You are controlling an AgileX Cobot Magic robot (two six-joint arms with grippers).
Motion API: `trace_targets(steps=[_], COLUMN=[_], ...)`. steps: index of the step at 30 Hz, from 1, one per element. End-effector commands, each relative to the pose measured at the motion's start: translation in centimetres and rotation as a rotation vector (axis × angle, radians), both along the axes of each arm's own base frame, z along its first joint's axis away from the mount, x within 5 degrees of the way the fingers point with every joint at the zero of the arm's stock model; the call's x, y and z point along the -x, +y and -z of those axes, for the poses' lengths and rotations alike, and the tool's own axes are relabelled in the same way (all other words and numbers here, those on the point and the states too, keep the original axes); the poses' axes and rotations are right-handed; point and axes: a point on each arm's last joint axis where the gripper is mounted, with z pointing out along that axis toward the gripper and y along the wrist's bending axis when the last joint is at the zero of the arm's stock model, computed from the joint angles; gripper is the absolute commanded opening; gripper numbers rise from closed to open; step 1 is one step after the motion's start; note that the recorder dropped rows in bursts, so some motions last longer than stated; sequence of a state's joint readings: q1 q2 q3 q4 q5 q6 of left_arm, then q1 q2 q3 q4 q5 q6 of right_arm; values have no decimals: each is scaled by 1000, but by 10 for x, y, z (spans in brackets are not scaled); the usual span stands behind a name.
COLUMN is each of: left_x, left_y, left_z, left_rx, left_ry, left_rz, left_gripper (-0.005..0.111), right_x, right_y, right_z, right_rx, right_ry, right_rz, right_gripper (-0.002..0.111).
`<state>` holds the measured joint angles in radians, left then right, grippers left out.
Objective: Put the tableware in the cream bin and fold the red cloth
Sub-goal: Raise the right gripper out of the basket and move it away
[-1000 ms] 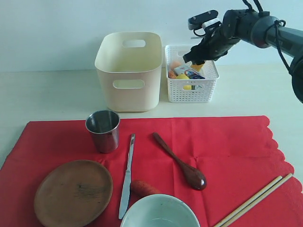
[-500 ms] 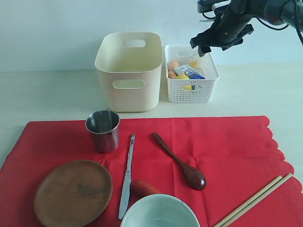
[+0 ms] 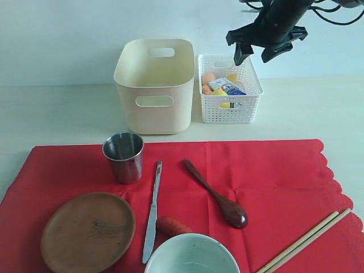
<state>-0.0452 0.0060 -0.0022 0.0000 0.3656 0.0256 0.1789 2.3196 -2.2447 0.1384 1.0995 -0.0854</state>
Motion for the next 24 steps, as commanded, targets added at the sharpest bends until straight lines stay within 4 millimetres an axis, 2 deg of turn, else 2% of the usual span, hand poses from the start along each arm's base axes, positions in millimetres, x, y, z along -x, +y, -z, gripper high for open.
trace_targets(steps=[1, 9, 24], left_x=[0, 0, 0], left_y=[0, 0, 0], left_z=[0, 0, 0], left_rx=[10, 10, 10], left_ry=[-11, -11, -11], left_rz=[1, 1, 1], left_gripper=[0, 0, 0], right_x=[16, 49, 122], right_y=[6, 16, -2], right_z=[-14, -16, -15], right_rx=[-4, -17, 16], right_ry=[2, -11, -38], right_rz=[-30, -69, -103], right_gripper=[65, 65, 65])
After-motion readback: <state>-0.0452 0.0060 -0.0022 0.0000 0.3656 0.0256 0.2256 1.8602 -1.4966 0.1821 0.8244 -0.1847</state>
